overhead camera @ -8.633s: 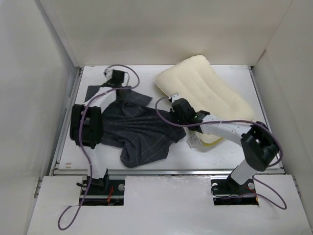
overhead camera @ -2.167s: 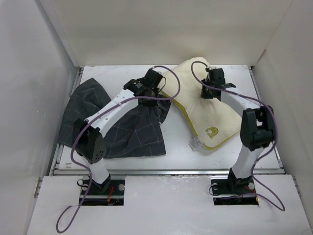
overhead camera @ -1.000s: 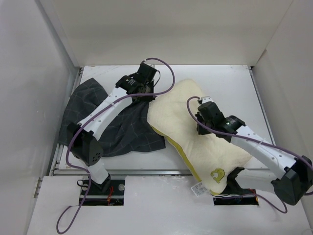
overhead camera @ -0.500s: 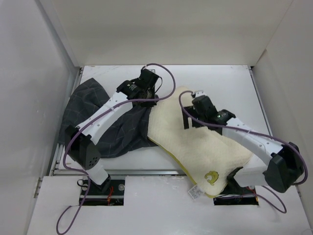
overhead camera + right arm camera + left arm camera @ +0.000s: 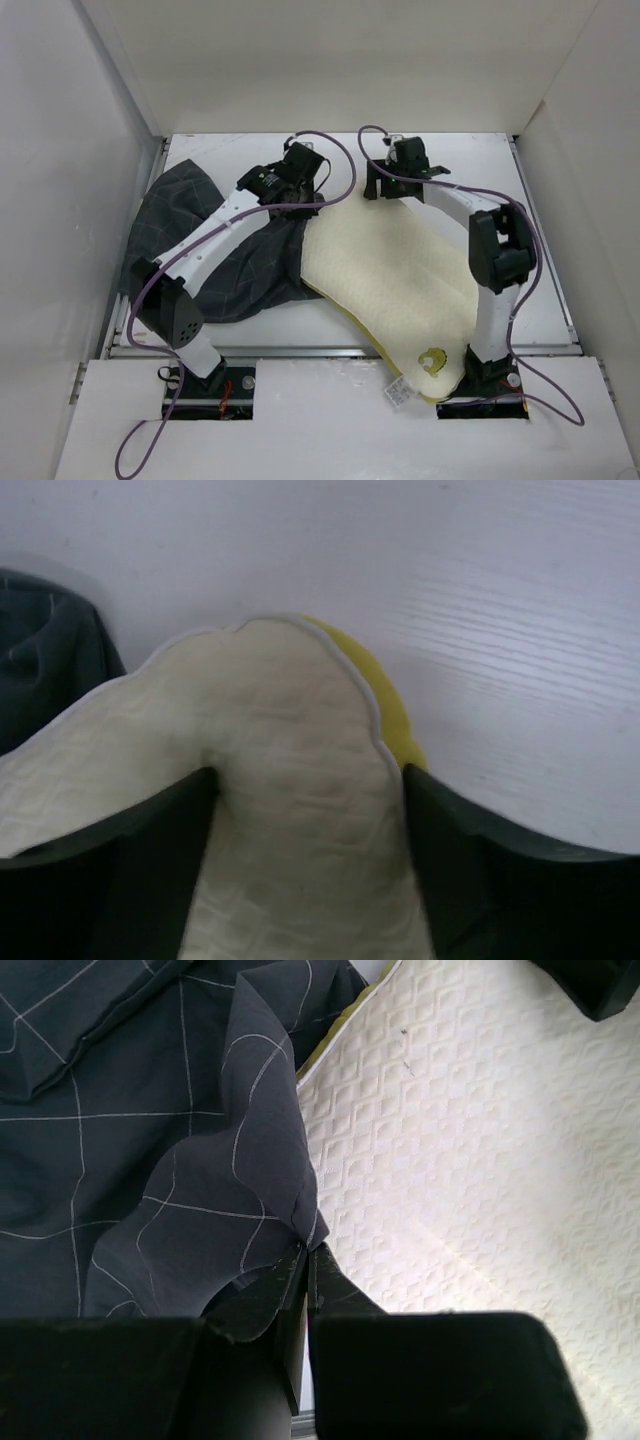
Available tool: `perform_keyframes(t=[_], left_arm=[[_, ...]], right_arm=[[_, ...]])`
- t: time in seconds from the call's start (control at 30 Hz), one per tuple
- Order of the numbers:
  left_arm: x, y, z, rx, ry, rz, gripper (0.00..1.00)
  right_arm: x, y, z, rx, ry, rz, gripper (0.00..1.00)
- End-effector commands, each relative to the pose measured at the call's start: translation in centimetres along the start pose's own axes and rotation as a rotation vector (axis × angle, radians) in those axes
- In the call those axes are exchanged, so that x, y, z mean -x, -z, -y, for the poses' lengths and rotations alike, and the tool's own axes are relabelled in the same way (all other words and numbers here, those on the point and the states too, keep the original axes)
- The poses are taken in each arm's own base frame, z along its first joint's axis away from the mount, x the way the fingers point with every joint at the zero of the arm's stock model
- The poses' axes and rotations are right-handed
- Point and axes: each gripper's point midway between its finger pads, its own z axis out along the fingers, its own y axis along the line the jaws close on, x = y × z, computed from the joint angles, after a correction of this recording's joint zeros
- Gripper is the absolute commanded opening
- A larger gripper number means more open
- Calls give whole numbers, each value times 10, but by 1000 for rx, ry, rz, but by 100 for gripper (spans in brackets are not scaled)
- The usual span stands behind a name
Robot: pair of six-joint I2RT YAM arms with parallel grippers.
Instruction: Put the pillow into the pillowcase
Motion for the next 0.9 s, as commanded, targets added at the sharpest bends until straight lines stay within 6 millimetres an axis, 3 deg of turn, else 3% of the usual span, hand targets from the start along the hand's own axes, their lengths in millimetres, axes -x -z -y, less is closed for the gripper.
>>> perform_keyframes(t=[0.0, 0.03, 0.07, 0.1, 0.13, 0.17, 0.2, 0.23, 0.33, 0.37, 0.53, 0.7, 0.73, 0.87], left_arm=[[17, 7, 3, 16, 14, 49, 0], [18, 9, 1, 27, 13, 52, 0], [19, 6, -2, 55, 10, 53, 0], [26, 6, 0, 57, 23, 67, 0], [28, 8, -1, 65, 34, 71, 0], [29, 6, -2, 77, 31, 69, 0], [33, 7, 1, 72, 46, 78, 0], [33, 7, 1, 72, 47, 78, 0], [36, 9, 3, 66, 60, 86, 0], [38, 11, 6, 51, 62, 86, 0], [35, 12, 13, 45, 69, 89, 0], [38, 11, 7, 88, 98, 107, 0], [38, 11, 8, 88, 113, 108, 0], [42, 10, 7, 95, 139, 127, 0]], right_arm=[[24, 2, -38, 255, 113, 38, 70], [15, 0, -44, 303, 115, 29, 16], [23, 19, -57, 363, 132, 70, 0], [24, 32, -66, 417, 161, 98, 0], [11, 42, -73, 475, 174, 110, 0], [13, 55, -78, 495, 187, 141, 0], [28, 86, -85, 505, 200, 212, 0], [17, 91, -81, 490, 182, 206, 0], [23, 123, -100, 506, 208, 282, 0], [9, 123, -111, 513, 219, 261, 0], [-1, 142, -162, 609, 282, 331, 0], [-47, 140, -196, 651, 342, 268, 0], [-60, 136, -197, 642, 345, 244, 0], [-83, 131, -201, 625, 355, 205, 0]])
